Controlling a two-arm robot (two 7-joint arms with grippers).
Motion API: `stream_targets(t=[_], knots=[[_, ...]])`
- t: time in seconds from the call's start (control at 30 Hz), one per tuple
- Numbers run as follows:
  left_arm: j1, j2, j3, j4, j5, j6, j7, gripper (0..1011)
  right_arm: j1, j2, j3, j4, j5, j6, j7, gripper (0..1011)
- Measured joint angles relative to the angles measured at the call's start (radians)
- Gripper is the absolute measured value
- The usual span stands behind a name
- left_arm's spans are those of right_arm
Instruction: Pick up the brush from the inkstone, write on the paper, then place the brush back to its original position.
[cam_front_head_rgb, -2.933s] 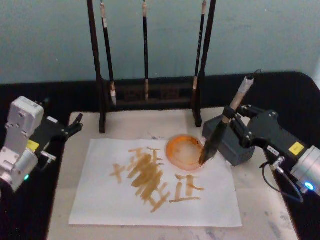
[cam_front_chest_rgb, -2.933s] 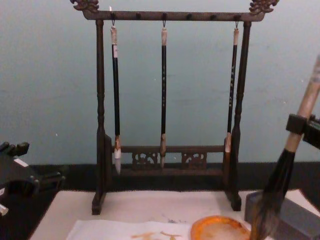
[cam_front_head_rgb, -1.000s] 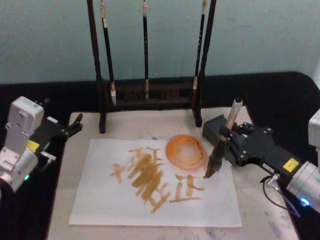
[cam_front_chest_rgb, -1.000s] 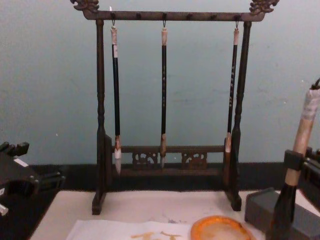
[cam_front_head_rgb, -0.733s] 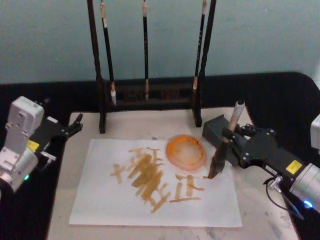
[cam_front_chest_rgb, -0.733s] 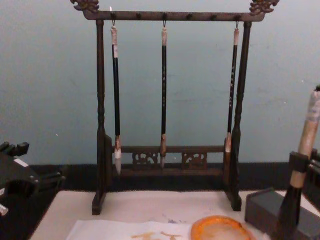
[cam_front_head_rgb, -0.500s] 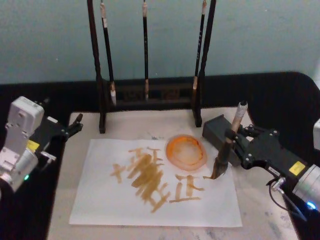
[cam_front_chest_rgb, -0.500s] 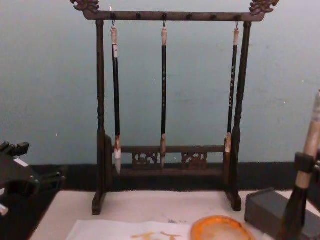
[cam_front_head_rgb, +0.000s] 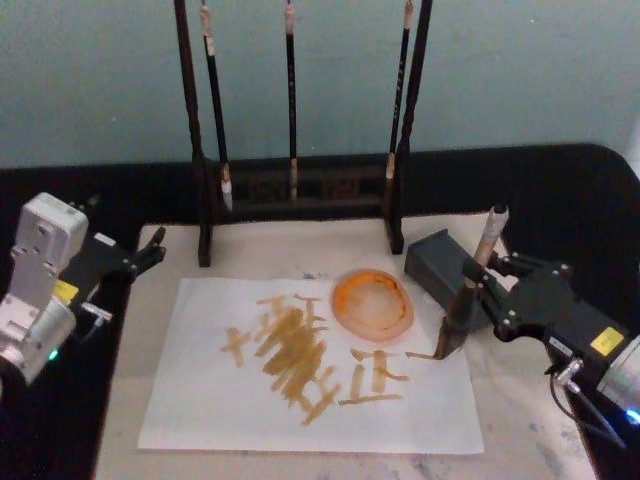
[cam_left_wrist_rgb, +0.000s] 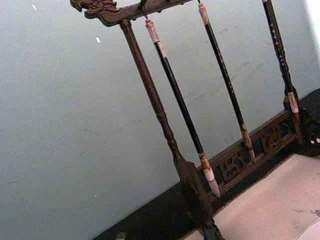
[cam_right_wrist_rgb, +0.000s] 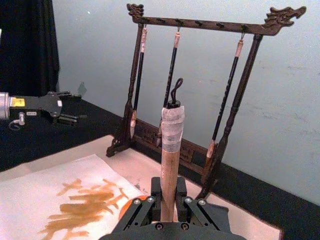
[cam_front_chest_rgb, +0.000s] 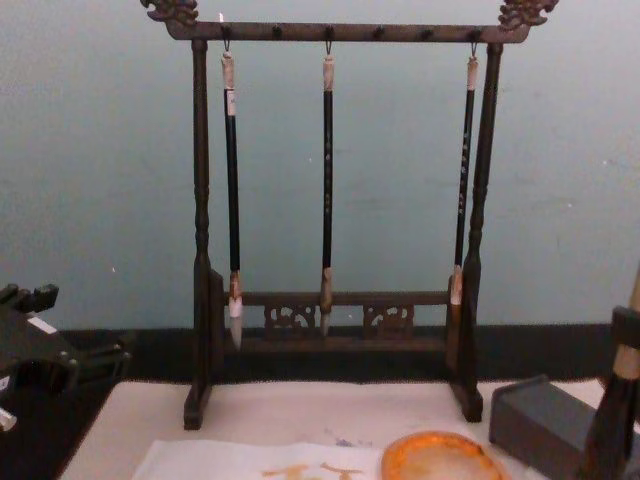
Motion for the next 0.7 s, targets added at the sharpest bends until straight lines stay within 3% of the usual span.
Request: stream_targets(t=[0.7], knots=[[0.000, 0.000, 0.000, 0.000, 0.000, 0.000, 0.000, 1010, -0.025, -0.007, 0.032, -0.026, 0.003, -0.009, 0.002, 176]])
